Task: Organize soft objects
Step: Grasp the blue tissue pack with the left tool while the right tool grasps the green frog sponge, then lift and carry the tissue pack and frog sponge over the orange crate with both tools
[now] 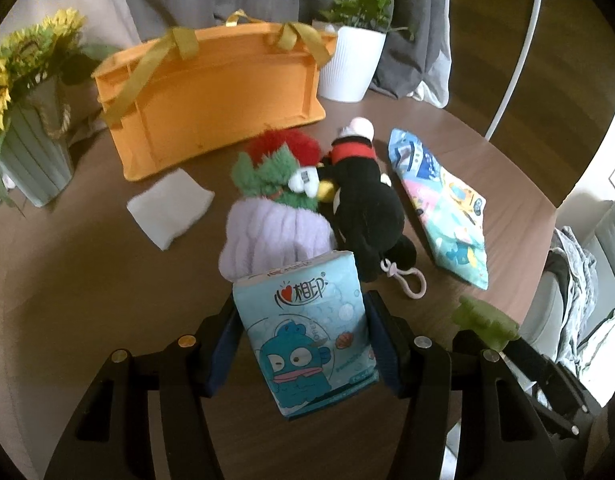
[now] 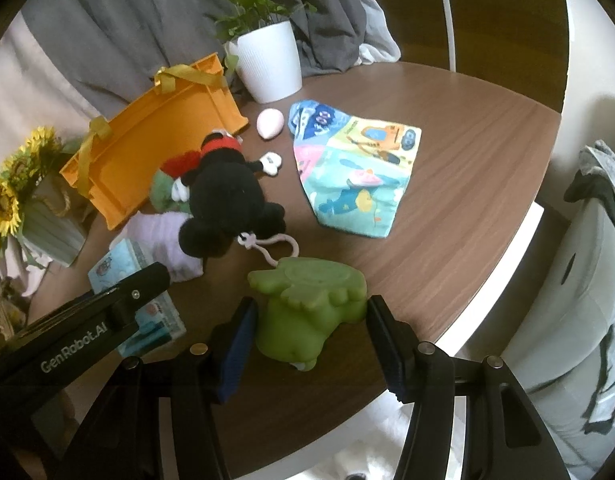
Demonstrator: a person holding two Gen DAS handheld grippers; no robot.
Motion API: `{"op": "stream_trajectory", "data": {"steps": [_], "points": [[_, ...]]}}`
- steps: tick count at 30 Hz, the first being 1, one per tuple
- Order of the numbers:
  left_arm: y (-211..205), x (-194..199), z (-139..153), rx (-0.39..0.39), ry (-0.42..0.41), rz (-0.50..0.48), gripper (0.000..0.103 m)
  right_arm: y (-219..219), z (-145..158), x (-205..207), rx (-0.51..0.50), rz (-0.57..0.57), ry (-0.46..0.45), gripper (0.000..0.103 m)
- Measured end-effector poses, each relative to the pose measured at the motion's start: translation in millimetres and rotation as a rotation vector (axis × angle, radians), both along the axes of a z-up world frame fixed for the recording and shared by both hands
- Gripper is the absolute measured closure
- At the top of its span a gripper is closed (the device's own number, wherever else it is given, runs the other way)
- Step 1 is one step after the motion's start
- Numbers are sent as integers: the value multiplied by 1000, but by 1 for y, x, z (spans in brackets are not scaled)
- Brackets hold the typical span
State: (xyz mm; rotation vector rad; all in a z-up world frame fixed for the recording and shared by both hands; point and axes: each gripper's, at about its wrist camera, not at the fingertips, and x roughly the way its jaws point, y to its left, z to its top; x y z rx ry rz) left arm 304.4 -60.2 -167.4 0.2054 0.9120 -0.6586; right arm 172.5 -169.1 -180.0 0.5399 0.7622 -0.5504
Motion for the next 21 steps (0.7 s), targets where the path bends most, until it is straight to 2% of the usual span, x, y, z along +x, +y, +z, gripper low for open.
{"op": "stream_trajectory", "data": {"steps": [16,21], "points": [[20,8,58,-115,-89,-26,45,8,75,2,-135,-14,-90,46],[20,17,73,-127,-118,-23,45,12,96,12,-179,5,-116,46]]}}
